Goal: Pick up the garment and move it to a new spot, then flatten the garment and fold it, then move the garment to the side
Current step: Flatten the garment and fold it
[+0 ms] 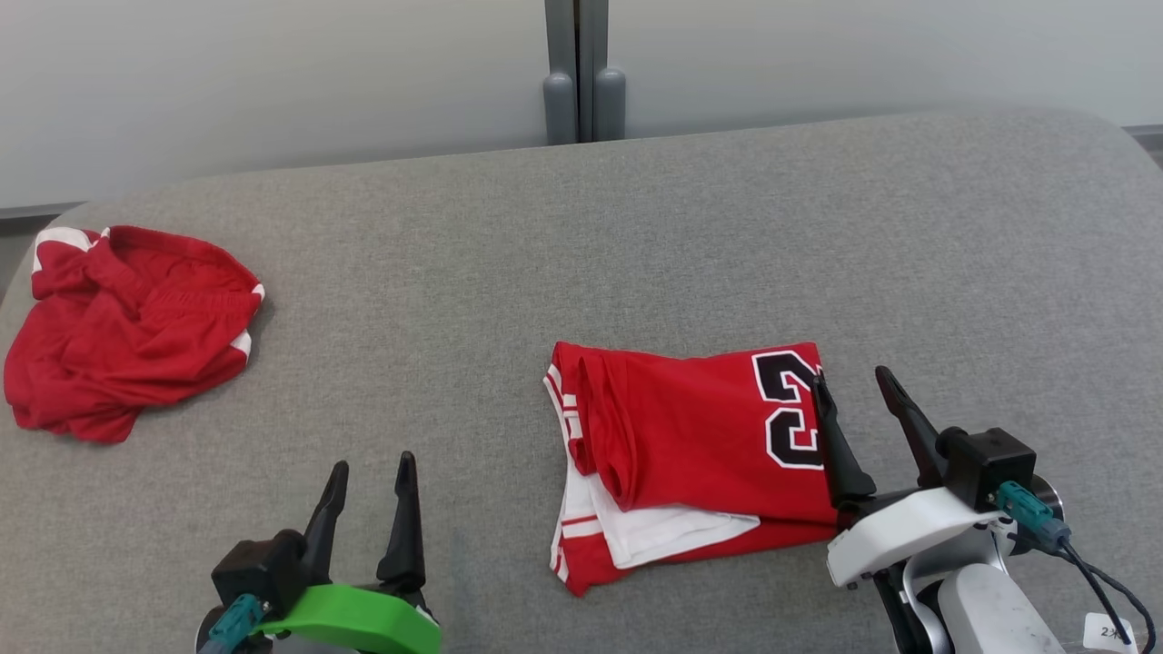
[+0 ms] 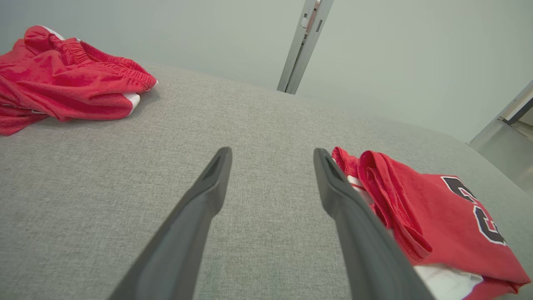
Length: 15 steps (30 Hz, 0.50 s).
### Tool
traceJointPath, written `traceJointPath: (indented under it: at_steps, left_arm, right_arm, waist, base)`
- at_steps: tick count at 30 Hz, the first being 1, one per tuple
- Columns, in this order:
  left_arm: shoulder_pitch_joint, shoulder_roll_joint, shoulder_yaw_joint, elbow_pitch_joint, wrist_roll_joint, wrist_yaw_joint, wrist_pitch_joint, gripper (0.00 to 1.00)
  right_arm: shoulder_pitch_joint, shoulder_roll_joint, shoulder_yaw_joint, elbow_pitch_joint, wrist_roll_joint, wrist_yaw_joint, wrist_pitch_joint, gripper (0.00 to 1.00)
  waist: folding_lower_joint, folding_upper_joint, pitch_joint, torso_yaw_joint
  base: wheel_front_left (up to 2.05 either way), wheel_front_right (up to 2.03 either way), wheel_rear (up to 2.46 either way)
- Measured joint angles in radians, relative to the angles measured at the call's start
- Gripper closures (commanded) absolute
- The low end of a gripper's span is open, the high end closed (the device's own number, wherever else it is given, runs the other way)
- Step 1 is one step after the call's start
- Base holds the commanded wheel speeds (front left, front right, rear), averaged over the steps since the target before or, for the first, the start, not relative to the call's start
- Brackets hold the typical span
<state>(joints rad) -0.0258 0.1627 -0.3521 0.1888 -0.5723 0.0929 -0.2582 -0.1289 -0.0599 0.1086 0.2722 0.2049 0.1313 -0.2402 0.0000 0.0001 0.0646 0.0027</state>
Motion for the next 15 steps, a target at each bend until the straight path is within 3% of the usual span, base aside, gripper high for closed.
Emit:
traceJointPath:
  at_steps: [15]
  left_arm:
    - [0.067, -0.063, 0.131, -0.021, 0.121, -0.042, -0.004, 0.0]
  right_arm:
    - [0.027, 0.009, 0.0, 0.003, -0.008, 0.0, -0.005, 0.0]
  waist:
    - [0.0, 0.0, -0.054, -0.016]
  base:
    - [0.0, 0.0, 0.0]
